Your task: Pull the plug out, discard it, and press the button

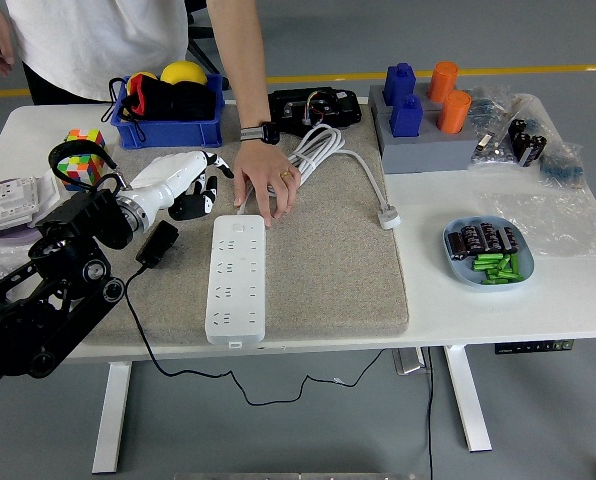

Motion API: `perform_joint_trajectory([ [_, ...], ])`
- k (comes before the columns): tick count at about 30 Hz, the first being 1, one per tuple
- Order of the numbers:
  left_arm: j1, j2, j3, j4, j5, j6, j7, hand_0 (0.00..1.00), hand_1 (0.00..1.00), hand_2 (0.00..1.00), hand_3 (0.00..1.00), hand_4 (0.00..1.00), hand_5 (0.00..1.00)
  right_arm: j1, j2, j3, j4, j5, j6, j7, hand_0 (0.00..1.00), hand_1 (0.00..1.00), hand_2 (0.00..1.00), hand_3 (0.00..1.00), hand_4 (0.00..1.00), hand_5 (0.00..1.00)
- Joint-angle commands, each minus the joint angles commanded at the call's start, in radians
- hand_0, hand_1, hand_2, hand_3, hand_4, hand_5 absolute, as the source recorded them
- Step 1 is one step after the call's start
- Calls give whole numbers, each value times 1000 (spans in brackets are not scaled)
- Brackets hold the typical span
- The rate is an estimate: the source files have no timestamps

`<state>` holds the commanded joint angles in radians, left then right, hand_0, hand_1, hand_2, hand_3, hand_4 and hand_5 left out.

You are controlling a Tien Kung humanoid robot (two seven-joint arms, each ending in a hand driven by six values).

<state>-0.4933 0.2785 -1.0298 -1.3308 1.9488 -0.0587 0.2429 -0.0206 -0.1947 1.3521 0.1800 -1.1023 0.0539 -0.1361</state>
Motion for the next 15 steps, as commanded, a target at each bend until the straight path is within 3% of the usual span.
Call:
perform_joint_trajectory([
  [2,44,0,-67,-29,-20,34,-30,151,163,263,698,487,2,-1,0,0,0,-1,0,0,703,676,659,618,716,491],
  [3,63,-2,-97,-36,-23,49,-44,383,508,534,757,680,2,-1,-1,0,0,-1,0,0,703,676,660,617,716,491],
  [8,149,-25,-235,-25,-22,110,-91,383,508,534,757,680,2,-1,-1,-2,0,-1,0,1,703,676,660,617,716,491],
  [9,160,-26,-251,-21,-20,116,-94,822,826,794,835,759,64,0,-1,-3,0,-1,0,2,704,676,660,618,716,491],
  [14,233,-33,-345,-13,-34,136,-110,822,826,794,835,759,64,2,-1,0,0,-1,-1,2,704,676,660,618,716,491],
  [15,249,-35,-364,-14,-37,138,-111,853,855,819,842,769,151,2,-1,0,0,-1,-1,1,703,676,660,617,716,491],
])
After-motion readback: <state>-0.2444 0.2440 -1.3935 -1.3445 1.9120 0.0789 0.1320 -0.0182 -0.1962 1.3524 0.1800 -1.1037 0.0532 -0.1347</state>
